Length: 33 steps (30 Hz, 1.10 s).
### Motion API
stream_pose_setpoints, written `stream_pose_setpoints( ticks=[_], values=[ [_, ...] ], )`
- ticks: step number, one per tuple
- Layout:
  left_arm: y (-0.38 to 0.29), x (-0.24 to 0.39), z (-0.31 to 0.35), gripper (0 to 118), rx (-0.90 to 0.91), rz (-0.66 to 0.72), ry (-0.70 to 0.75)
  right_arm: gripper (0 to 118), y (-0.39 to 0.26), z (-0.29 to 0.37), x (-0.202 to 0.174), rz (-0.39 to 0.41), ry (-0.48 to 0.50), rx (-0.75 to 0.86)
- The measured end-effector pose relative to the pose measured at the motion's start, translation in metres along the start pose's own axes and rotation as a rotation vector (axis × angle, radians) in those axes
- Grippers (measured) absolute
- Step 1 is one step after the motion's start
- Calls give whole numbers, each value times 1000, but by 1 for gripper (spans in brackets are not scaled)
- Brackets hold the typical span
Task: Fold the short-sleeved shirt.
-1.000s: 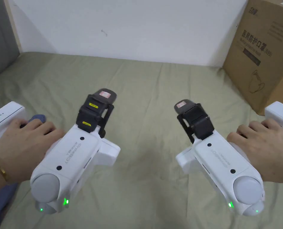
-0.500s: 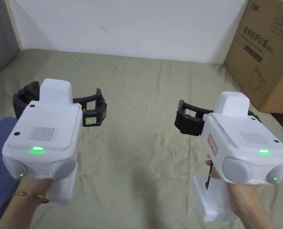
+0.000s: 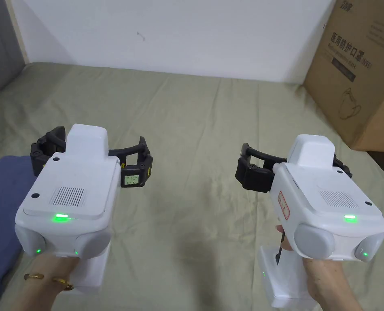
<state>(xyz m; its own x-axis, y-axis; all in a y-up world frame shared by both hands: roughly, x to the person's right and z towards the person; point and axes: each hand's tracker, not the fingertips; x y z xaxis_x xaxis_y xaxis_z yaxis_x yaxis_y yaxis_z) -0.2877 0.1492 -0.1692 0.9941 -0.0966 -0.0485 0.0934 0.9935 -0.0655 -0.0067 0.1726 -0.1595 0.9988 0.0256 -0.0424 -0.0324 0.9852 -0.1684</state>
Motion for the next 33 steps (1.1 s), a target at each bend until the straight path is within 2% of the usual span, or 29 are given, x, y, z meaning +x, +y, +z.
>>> stream_pose_setpoints(
  ticks=[9,10,11,12,13,14,15,16,17,19,23,33],
  values=[
    [5,3,0,118,9,1,3,117,1,1,-4,24,-8,12],
    [6,3,0,110,7,0,4,113,1,2,-4,26,-4,15],
    [7,3,0,95,2,1,4,106,2,2,-4,26,-2,18],
    [7,3,1,70,-2,0,3,95,3,4,-5,27,1,25],
    [8,4,1,37,-10,-5,8,73,4,6,-6,31,7,37],
    [9,5,0,25,-17,-7,13,63,5,7,-7,36,17,48],
    [9,4,-1,25,-22,-5,14,63,6,8,-7,37,15,56],
    [9,4,-1,5,-28,4,13,26,7,7,-7,35,7,57],
    [9,3,-1,4,-26,25,22,0,8,6,-6,24,-10,55],
    [10,2,0,0,-29,57,18,0,10,6,-2,-13,40,43],
    [9,1,0,0,-20,38,28,0,9,5,-7,21,33,43],
    [10,2,4,0,-6,24,13,0,9,2,-9,6,43,26]
  ],
)
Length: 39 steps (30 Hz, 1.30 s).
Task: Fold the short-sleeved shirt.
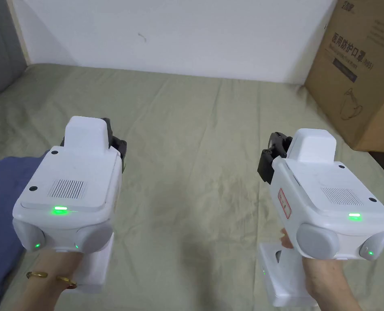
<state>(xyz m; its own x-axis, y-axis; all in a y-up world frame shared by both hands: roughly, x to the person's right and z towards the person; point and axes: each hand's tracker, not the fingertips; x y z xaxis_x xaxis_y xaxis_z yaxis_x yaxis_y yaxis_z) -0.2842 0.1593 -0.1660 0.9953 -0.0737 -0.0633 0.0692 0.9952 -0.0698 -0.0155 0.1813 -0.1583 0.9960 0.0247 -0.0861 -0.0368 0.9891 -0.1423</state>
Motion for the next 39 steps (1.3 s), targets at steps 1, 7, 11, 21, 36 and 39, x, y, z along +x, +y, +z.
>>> stream_pose_setpoints(
  ticks=[1,7,11,21,36,39],
  values=[
    [0,1,0,0,0,-1,-1,0,0,-1,-1,1,-1,0],
    [0,2,1,0,2,-4,-4,0,0,0,-1,19,-8,3],
    [1,1,1,0,1,-1,-8,0,0,0,-1,20,-7,0],
    [-1,-21,5,0,-1,18,34,0,4,-9,-27,25,49,-3],
    [-10,-138,51,0,-35,23,360,0,13,-41,-145,80,399,7],
    [-13,-160,64,0,-52,15,430,0,12,-46,-174,82,477,-2]
  ],
)
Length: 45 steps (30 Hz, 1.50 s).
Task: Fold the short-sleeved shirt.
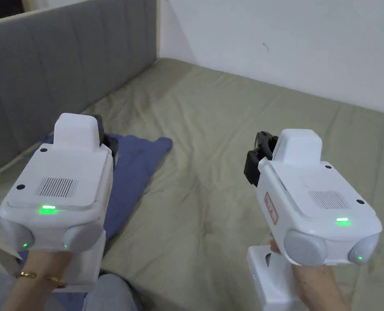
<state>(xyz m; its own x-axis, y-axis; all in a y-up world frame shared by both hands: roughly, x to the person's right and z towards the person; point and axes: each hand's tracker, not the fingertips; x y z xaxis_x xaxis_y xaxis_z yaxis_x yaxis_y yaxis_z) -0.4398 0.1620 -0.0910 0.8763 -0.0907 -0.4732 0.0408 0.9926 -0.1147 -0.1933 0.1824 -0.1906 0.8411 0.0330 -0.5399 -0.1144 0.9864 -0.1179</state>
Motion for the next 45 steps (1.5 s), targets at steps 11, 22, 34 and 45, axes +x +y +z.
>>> stream_pose_setpoints(
  ticks=[11,22,34,45],
  values=[
    [-13,-66,10,0,-45,23,174,0,-1,-38,-62,29,179,-17],
    [-28,-85,-27,27,-116,93,182,0,-4,-51,-70,49,211,-41],
    [-30,-67,-199,118,-470,195,-6,0,-15,-84,-52,44,201,-109],
    [-144,-9,-368,118,-941,-22,-146,0,-46,-131,-21,33,149,-209]
  ],
)
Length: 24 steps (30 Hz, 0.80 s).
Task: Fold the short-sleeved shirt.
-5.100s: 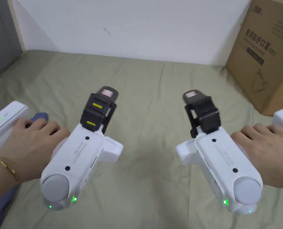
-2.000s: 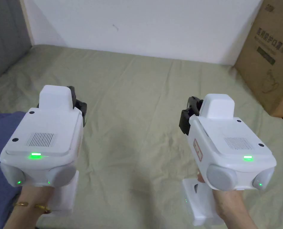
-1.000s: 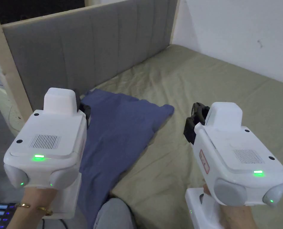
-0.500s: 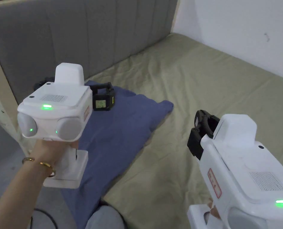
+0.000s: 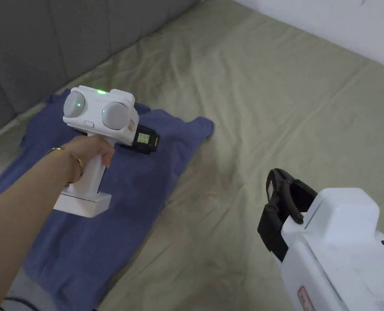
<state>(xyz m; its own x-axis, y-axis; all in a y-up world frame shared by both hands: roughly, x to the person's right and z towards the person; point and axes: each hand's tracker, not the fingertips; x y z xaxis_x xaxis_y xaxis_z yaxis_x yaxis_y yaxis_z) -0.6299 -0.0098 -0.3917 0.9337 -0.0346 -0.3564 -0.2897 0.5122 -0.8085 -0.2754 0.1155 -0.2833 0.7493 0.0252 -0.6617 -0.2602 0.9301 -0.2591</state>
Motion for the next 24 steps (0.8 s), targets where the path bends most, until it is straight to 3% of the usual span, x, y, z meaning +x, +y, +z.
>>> stream_pose_setpoints(
  ticks=[6,7,9,10,12,14,18,24],
  values=[
    [1,8,-31,118,-95,-11,11,0,-20,-19,21,-45,-9,-72],
    [7,2,-34,109,-123,5,-2,0,-22,-20,23,-57,-15,-82],
    [11,-4,-28,83,-167,112,-63,0,-26,-20,26,-71,-24,-90],
    [14,-5,-22,60,-168,169,-75,0,-28,-19,25,-77,-23,-91],
    [16,-1,-13,0,-129,151,-69,0,-28,-17,24,-77,-19,-95],
    [13,2,-10,0,-122,115,42,0,-27,-11,22,-68,-18,-97],
    [5,1,17,0,-30,243,-12,0,-18,14,17,-44,-20,-63],
    [0,-6,94,0,114,207,-15,0,-3,54,13,-27,-47,-11]
  ],
)
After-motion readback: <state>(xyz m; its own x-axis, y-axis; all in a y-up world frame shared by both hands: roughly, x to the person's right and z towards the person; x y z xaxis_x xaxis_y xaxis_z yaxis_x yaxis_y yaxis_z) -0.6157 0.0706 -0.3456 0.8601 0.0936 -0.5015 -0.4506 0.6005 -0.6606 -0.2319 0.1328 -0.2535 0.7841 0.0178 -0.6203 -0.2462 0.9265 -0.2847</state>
